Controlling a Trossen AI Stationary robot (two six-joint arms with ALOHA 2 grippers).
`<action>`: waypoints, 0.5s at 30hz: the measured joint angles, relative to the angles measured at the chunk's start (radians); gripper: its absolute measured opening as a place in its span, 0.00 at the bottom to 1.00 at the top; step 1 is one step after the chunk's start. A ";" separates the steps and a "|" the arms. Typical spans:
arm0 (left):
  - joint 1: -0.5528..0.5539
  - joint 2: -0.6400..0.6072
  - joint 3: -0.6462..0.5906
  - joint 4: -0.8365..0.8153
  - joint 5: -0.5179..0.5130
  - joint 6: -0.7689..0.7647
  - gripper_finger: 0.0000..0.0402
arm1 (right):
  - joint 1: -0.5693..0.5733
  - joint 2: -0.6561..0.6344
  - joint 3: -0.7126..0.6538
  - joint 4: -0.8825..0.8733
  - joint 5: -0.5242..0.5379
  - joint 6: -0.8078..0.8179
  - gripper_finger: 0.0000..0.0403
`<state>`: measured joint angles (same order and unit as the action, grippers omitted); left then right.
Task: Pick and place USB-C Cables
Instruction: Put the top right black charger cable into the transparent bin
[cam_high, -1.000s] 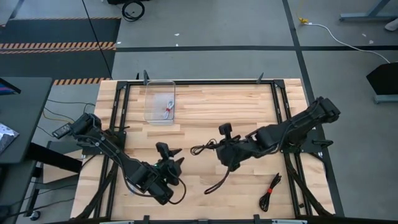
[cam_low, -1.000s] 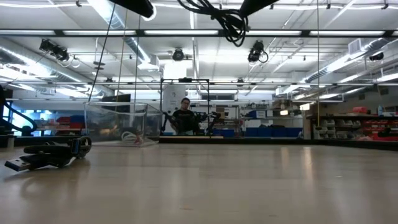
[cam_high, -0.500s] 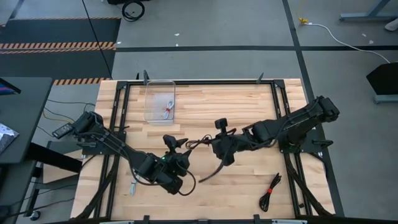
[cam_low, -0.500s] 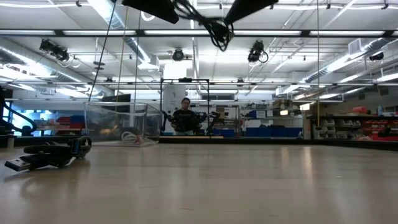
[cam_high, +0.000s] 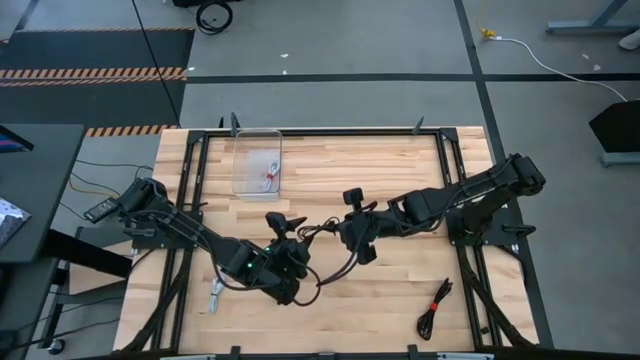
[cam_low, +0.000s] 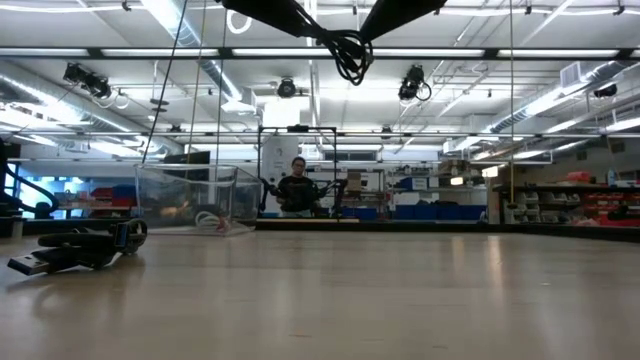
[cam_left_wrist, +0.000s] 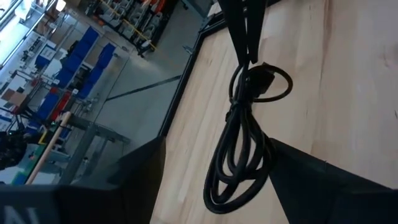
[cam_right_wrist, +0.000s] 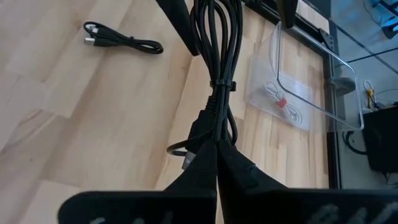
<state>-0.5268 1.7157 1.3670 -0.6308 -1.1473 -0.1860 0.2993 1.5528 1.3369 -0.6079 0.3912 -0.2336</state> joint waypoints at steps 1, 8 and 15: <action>0.000 0.000 0.000 -0.001 0.001 0.000 0.67 | 0.000 0.000 0.000 0.000 0.000 -0.002 0.00; 0.001 0.000 0.000 -0.001 0.037 -0.004 0.42 | 0.000 0.000 0.000 0.000 0.000 -0.004 0.00; 0.000 0.000 0.000 -0.002 0.071 -0.009 0.04 | 0.000 0.000 0.000 0.000 0.000 -0.005 0.01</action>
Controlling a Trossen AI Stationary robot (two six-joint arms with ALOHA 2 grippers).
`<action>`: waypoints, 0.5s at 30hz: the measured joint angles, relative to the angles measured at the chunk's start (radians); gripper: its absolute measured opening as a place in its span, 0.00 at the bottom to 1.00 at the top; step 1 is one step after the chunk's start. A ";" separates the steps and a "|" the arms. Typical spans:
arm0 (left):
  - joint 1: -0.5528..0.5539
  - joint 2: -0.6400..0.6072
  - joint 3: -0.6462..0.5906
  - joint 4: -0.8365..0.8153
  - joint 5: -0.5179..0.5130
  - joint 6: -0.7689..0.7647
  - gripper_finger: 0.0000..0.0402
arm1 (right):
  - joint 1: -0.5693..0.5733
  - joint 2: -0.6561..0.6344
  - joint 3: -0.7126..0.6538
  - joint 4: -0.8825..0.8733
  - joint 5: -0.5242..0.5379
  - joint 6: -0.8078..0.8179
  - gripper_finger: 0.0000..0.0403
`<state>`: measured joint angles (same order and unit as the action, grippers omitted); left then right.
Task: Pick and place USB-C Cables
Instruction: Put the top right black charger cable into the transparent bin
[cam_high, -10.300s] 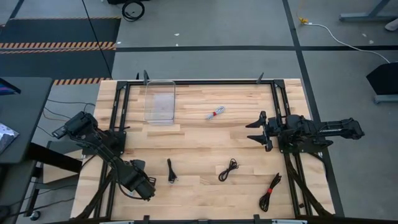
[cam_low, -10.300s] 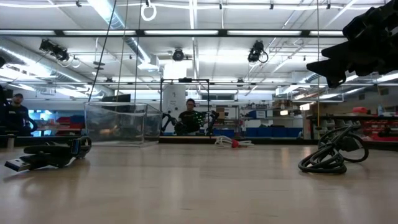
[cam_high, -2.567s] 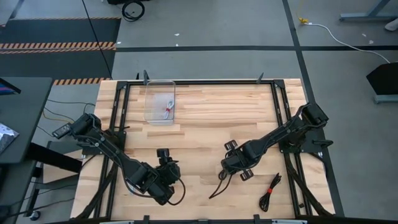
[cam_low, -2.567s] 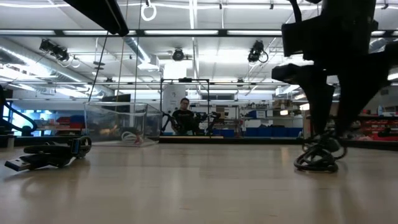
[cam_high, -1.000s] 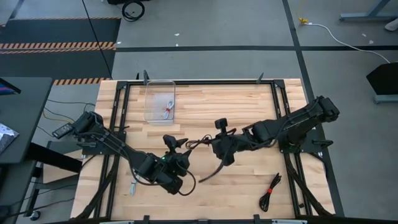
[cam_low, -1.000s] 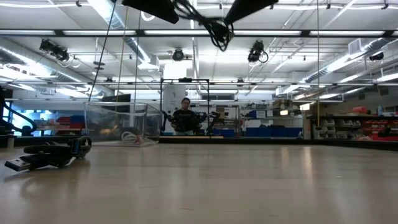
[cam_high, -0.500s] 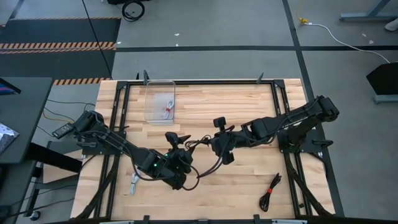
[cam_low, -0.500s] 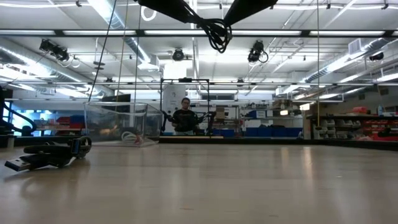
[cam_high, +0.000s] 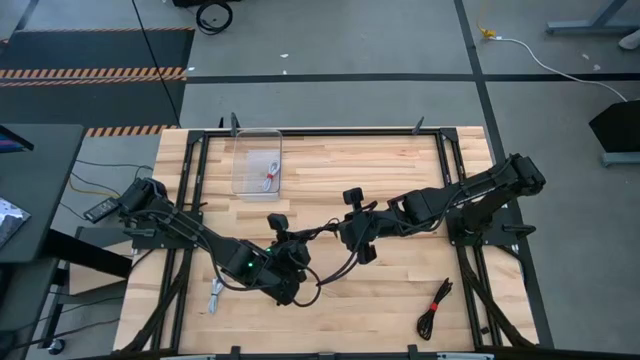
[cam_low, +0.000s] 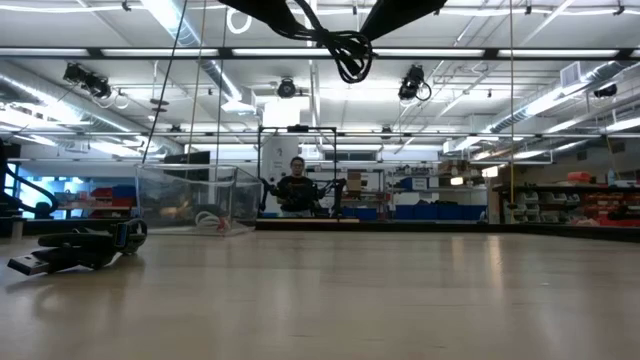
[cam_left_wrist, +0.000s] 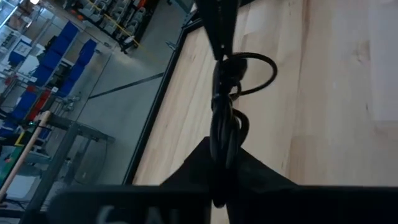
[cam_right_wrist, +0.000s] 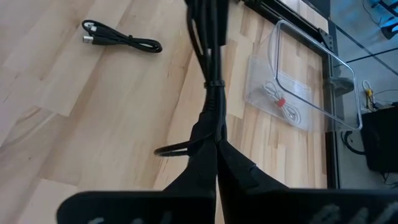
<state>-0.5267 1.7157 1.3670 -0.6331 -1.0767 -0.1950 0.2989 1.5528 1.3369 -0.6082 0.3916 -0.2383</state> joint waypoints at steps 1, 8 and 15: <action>0.000 0.000 0.000 0.000 0.000 -0.003 0.04 | 0.000 0.000 0.000 0.001 0.000 0.000 0.02; 0.000 0.000 0.000 -0.006 -0.021 -0.003 0.04 | 0.000 0.000 0.000 -0.010 0.000 -0.001 0.13; 0.032 0.000 0.000 -0.208 -0.076 -0.139 0.03 | 0.001 0.000 0.000 -0.110 0.021 0.001 0.33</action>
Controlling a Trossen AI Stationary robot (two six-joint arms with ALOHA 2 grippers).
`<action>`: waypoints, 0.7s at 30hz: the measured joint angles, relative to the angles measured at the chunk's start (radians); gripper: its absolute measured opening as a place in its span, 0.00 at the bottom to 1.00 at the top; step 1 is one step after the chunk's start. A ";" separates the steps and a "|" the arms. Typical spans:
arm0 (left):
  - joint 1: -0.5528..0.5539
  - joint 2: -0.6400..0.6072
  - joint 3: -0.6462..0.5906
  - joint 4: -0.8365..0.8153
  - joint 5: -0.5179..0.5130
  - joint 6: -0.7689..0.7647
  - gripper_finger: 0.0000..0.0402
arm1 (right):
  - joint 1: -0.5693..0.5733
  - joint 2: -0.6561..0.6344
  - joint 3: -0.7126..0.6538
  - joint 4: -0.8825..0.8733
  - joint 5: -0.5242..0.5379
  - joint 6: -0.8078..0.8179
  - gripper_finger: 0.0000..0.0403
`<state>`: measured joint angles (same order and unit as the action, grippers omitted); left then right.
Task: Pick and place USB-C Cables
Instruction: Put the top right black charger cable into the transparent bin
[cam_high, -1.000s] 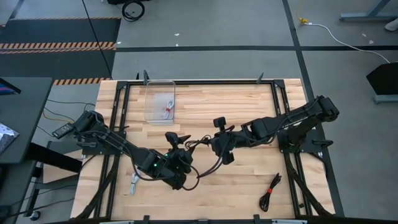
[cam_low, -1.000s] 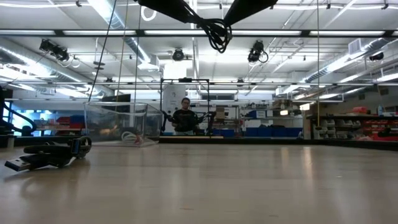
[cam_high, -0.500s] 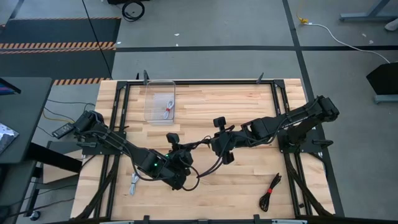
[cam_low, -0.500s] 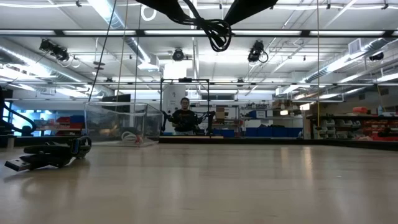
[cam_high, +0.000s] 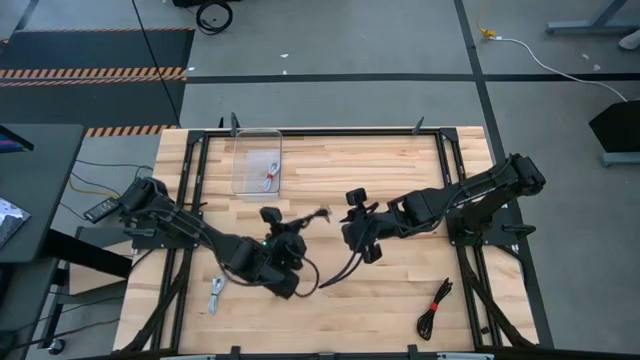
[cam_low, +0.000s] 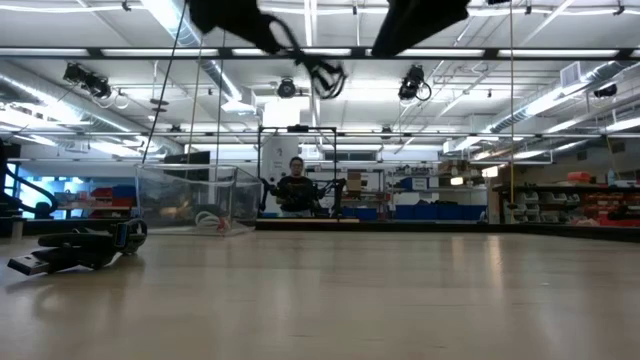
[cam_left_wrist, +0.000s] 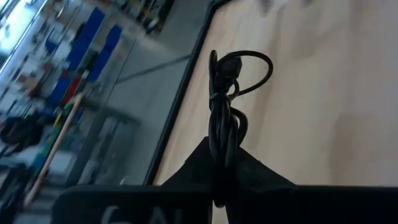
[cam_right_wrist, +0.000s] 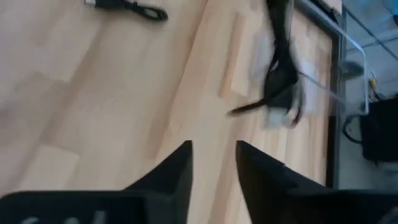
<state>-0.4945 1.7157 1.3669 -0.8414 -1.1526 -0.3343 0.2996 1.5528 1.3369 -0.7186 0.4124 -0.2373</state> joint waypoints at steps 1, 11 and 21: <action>0.010 0.000 0.000 -0.046 -0.001 -0.037 0.03 | 0.000 0.000 0.000 -0.021 0.016 0.009 0.36; 0.201 -0.001 0.000 -0.527 -0.019 -0.462 0.03 | 0.006 0.000 0.000 -0.113 0.038 0.181 0.53; 0.458 -0.002 0.000 -0.629 0.111 -0.491 0.04 | 0.042 0.000 0.000 -0.199 0.031 0.264 0.52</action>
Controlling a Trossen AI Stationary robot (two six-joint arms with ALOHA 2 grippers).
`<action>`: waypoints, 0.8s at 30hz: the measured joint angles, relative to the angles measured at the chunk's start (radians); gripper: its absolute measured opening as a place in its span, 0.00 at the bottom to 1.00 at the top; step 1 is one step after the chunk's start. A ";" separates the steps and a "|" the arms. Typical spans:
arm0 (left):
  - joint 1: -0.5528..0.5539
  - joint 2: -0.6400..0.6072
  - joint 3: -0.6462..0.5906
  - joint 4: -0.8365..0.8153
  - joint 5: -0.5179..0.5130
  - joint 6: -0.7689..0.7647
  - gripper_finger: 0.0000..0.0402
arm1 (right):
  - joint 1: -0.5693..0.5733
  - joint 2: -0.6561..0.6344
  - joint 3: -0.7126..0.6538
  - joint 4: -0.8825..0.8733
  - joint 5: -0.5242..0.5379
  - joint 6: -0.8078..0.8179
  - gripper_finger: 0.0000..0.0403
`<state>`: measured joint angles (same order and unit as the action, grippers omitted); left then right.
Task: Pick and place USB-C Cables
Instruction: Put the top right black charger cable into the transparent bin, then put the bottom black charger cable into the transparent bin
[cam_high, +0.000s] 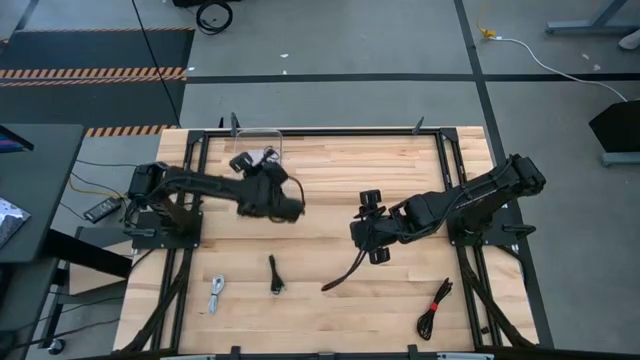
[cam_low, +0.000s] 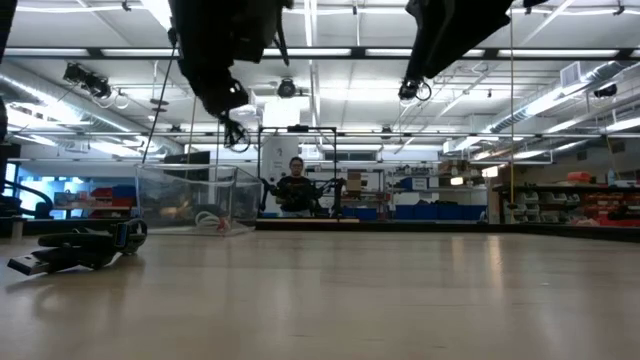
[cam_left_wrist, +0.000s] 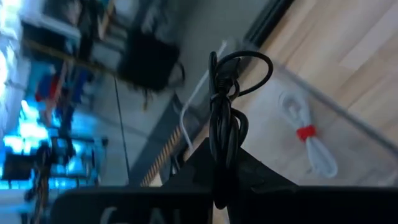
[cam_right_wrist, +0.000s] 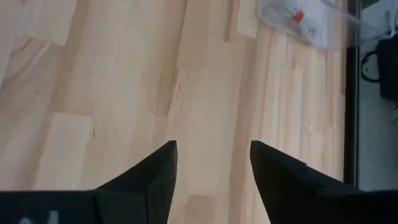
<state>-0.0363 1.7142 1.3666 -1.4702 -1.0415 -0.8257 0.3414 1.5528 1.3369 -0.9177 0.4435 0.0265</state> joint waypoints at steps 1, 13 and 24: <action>0.023 0.000 0.000 -0.001 0.016 0.012 0.04 | 0.005 0.000 0.000 -0.011 0.000 0.010 0.52; 0.202 0.000 0.000 0.090 0.106 0.179 0.14 | 0.058 0.000 0.000 -0.072 -0.002 0.087 0.51; 0.236 -0.001 0.000 0.133 0.145 0.194 0.42 | 0.077 0.000 0.000 -0.085 -0.001 0.112 0.50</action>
<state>0.1996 1.7134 1.3666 -1.3372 -0.8963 -0.6315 0.4183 1.5528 1.3369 -1.0023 0.4423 0.1386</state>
